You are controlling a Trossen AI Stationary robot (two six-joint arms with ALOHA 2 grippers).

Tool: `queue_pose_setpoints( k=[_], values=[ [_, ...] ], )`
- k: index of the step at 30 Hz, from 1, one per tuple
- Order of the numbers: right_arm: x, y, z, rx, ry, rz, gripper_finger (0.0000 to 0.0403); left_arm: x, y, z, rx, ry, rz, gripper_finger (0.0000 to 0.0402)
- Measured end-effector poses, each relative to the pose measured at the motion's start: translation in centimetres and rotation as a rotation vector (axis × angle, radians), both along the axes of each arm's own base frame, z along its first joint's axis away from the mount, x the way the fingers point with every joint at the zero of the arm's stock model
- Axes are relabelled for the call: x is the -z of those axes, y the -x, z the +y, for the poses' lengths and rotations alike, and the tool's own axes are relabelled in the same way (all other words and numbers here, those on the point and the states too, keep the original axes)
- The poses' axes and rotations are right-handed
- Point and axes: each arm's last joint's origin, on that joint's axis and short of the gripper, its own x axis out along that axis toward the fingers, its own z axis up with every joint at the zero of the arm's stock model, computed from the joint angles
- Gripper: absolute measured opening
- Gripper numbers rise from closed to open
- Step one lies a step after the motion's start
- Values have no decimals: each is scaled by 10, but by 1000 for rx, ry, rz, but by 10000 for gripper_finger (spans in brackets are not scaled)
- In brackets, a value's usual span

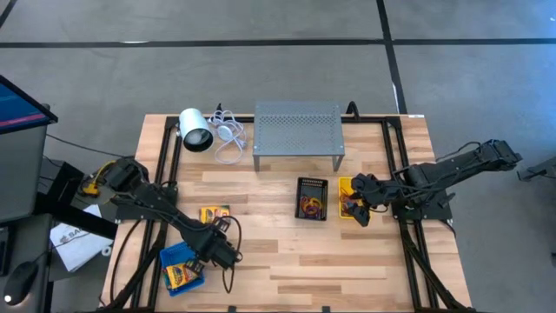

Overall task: Pick & Place Office Desk Supplies
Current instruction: Put the orange spring keychain into the black basket

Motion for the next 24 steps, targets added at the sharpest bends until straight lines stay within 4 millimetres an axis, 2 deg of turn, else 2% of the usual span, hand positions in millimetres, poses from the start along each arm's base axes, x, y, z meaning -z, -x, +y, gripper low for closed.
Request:
queue_pose_setpoints(
  k=[21,24],
  values=[
    [-3,-3,1,-4,-14,-41,286,20,7,5,50,26,-32,131],
    [-3,-3,1,-5,-13,-40,286,20,6,6,46,25,-36,119]
  ],
)
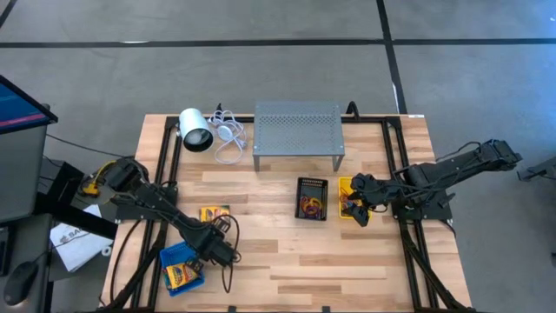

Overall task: Pick & Place Office Desk Supplies
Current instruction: Put the orange spring keychain into the black basket

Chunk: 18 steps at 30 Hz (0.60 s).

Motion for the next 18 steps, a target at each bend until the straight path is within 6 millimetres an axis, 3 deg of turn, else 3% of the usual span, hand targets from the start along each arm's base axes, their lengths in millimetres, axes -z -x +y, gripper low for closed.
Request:
queue_pose_setpoints(
  k=[7,15,18],
  values=[
    [0,0,0,0,-1,0,286,0,-2,3,-21,0,-2,21],
    [0,0,0,-2,-8,1,286,-2,-2,1,-90,-4,-6,6],
    [0,0,1,-4,-19,4,286,-14,-6,-1,-89,-37,6,5]
  ],
)
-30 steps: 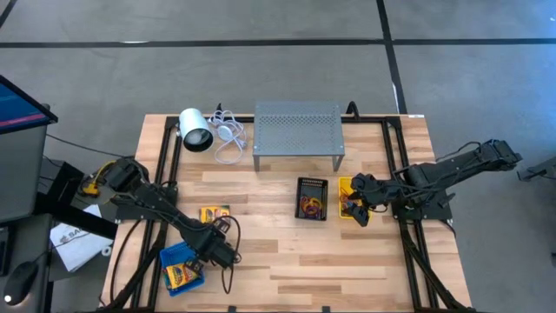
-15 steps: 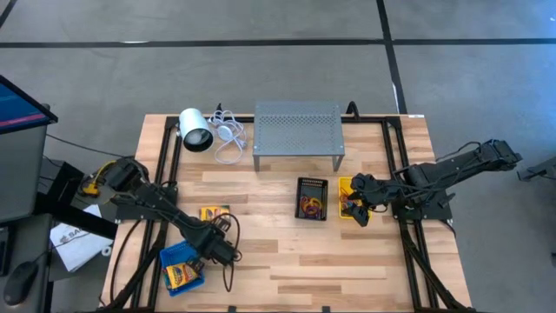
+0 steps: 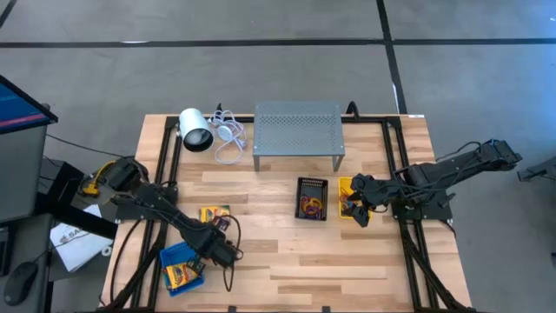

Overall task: Pick & Place Office Desk Supplies
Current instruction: Put the orange spring keychain into the black basket

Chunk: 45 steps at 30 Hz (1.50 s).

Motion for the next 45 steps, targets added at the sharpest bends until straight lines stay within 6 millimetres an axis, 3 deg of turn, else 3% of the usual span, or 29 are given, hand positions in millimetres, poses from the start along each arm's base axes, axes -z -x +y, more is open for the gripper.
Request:
queue_pose_setpoints(
  k=[4,9,16,23,28,33,36,41,45],
  values=[
    [0,0,0,1,-8,-2,286,-24,-4,0,-19,-111,9,1],
    [-1,-1,1,0,-12,-17,286,-59,-7,6,-82,-145,-159,1],
    [-3,-3,1,-5,-14,-37,285,-115,3,30,-325,-165,-562,1],
    [-9,-9,3,-33,-11,-131,285,-163,-15,62,-546,-36,-1024,1],
    [-21,-18,5,-58,12,-287,285,-164,-33,84,-571,63,-1164,1],
    [-53,-31,9,-109,18,-655,285,-153,-44,105,-626,128,-1236,1],
    [-65,-34,8,-111,40,-774,285,-152,-47,110,-632,174,-1268,1],
    [-59,-45,-2,-17,88,-757,285,-157,-50,115,-635,181,-1314,1],
    [-50,-67,-7,27,100,-774,285,-159,-51,119,-631,167,-1334,1]
  ],
)
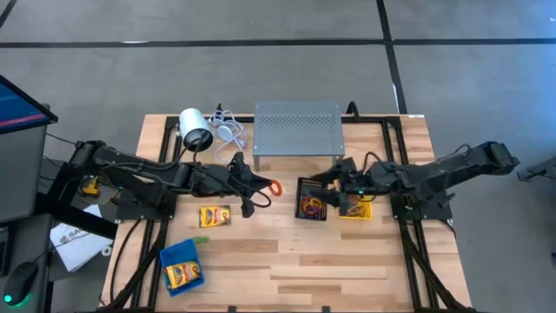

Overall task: Pick & Place Office Desk Supplies
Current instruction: Put the orange spring keychain into the black basket

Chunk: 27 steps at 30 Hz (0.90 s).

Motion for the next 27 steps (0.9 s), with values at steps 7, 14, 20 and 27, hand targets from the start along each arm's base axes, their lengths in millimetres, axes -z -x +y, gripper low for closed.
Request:
queue_pose_setpoints(
  k=[7,14,20,27],
  values=[
    [-2,-44,-6,49,53,31,285,-1,-1,6,-21,-4,-8,2],
    [-12,-78,2,12,86,45,285,0,-1,7,-24,-5,-4,2],
    [-12,-95,7,2,102,54,285,0,-1,7,-24,-7,2,1],
    [-5,-108,5,16,100,92,244,0,-1,7,-18,-24,8,2]
  ],
)
